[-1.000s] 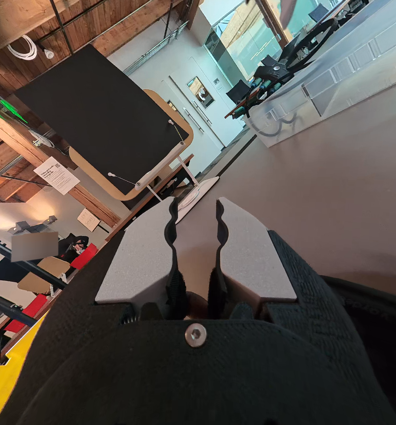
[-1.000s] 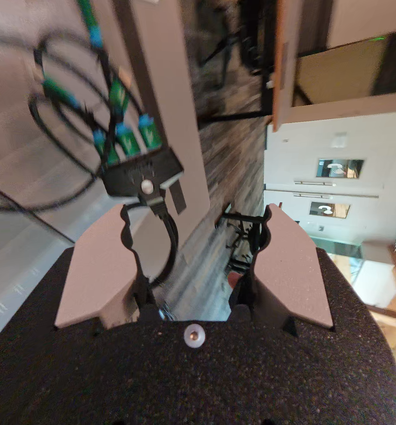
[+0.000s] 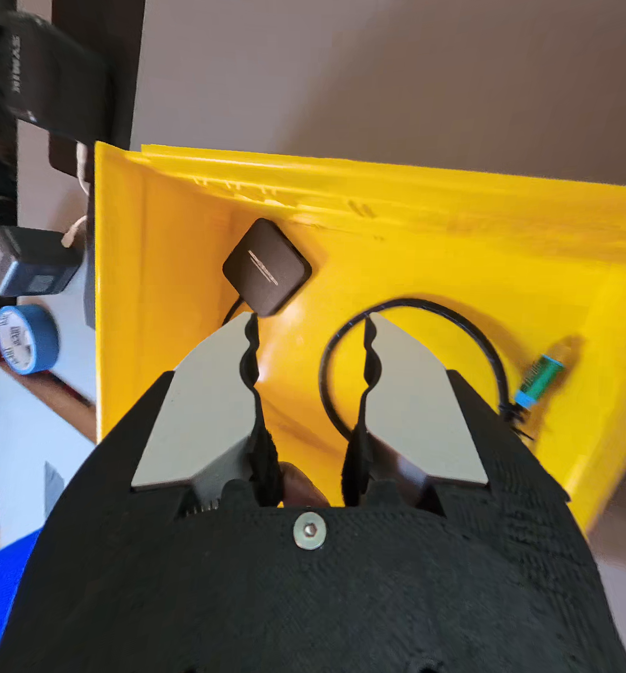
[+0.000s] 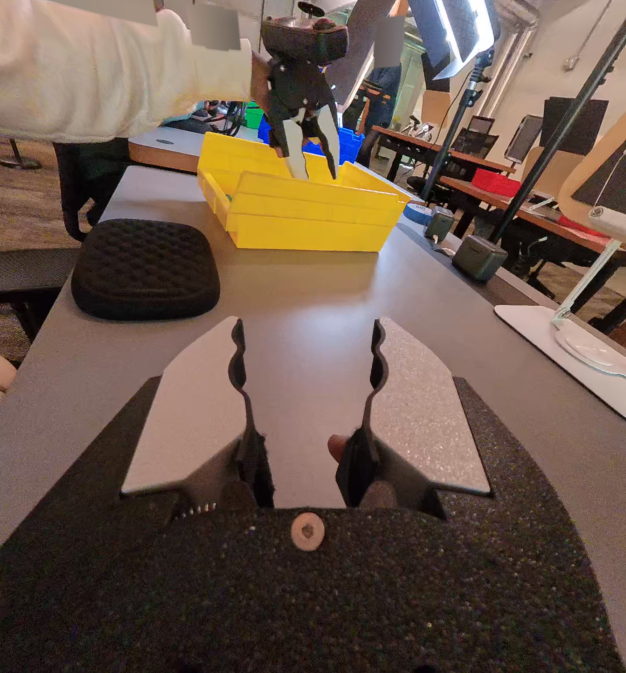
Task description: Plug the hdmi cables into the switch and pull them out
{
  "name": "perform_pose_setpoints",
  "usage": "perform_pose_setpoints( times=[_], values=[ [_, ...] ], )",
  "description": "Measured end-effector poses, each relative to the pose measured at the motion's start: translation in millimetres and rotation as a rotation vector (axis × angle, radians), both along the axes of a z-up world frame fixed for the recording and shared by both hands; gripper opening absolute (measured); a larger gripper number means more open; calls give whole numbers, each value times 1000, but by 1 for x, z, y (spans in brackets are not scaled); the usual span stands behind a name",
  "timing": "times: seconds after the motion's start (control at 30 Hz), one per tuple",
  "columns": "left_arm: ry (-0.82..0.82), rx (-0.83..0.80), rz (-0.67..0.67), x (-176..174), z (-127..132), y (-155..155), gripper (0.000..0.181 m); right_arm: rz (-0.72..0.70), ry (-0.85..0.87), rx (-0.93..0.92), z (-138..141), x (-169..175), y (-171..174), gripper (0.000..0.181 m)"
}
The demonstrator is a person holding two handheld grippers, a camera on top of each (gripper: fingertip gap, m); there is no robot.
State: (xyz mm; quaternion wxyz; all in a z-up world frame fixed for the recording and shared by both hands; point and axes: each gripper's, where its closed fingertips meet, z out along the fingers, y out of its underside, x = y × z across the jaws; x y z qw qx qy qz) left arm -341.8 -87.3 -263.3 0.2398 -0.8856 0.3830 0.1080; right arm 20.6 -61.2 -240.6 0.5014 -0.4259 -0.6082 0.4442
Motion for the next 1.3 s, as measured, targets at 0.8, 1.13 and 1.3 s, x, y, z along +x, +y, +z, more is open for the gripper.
perform_pose_setpoints(
  times=[0.8,1.13,1.3],
  values=[
    [-492,810,299,75,140,5,69,-1,-65,53,-19,-7,-5,65],
    [-1148,885,-154,337,155,-20,69,-20,174,234,24,4,-17,75],
    [-1348,503,-115,398,87,7,69,-9,305,389,43,9,-34,97]
  ],
)
